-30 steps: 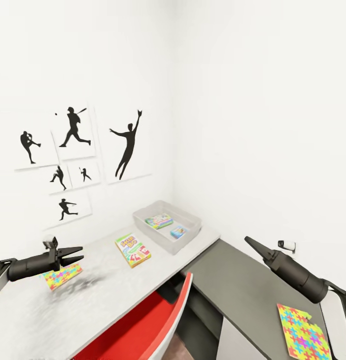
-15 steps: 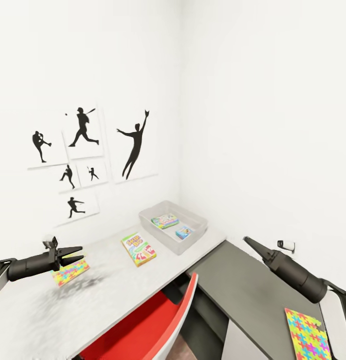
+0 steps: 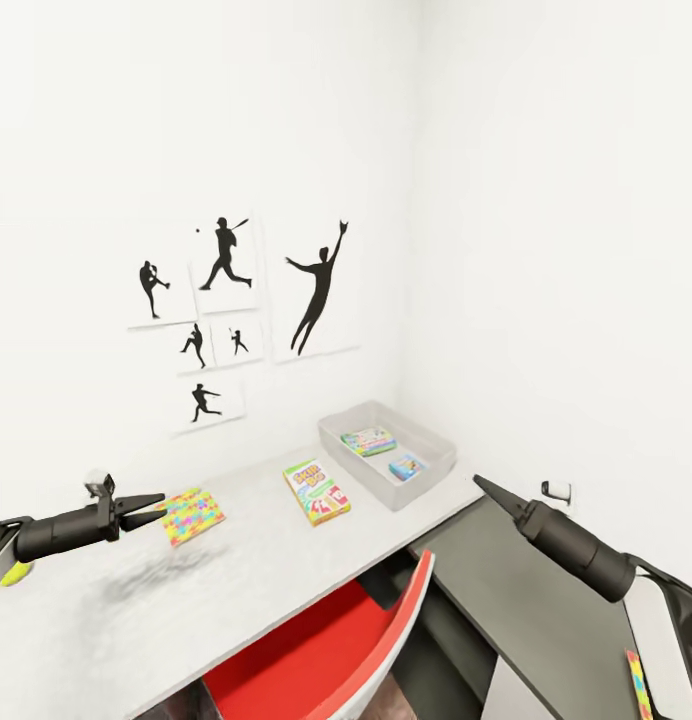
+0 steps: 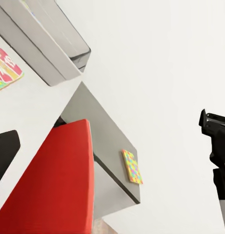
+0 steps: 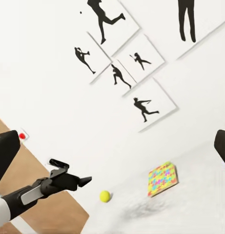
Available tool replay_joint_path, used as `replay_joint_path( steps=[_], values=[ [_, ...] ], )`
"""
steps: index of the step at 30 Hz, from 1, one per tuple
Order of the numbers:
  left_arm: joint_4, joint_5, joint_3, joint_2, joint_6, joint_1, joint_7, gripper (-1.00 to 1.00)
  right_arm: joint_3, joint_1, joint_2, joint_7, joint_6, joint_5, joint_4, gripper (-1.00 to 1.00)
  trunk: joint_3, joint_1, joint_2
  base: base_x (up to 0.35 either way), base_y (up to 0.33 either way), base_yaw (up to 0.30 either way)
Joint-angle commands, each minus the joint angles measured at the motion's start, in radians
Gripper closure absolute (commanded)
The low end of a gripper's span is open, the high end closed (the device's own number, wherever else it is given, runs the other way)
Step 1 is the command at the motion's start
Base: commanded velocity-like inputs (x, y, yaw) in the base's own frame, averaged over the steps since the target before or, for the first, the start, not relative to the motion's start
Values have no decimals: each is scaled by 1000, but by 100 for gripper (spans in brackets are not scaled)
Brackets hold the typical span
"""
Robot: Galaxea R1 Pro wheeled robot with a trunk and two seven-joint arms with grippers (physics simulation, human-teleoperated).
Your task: Put all the toys in the child's room - the three board games (two on the bed and one on the table), the two jigsaw puzzles on the table, and the tennis ball on the table - inside the toy box on the table in the child's room.
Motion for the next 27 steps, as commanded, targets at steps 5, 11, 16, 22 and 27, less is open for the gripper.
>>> replay_joint_path(
  steps=[5, 11, 16, 22, 27],
  values=[
    [0, -2, 2, 0, -3, 0, -4, -100, 18, 0, 0, -7, 4, -2, 0, -100, 0, 0, -1, -232, 54, 291],
    [3, -1, 4, 0, -6, 0, -4, -100, 27, 0, 0, -39, 5, -2, 0, -100, 0, 0, -1, -85, 28, 291],
    [3, -1, 3, 0, -7, 0, -4, -100, 28, 0, 0, -47, 5, -2, 0, -100, 0, 0, -1, -11, 4, 291],
    [3, -1, 4, 0, -7, 0, -4, -100, 29, 0, 0, -49, -13, -2, 0, -100, 0, 0, -1, -2, 2, 291],
    [3, -1, 4, 0, -6, 0, -4, -100, 36, 0, 0, -49, -21, -2, 0, -100, 0, 0, -1, 0, 86, 292]
  ],
)
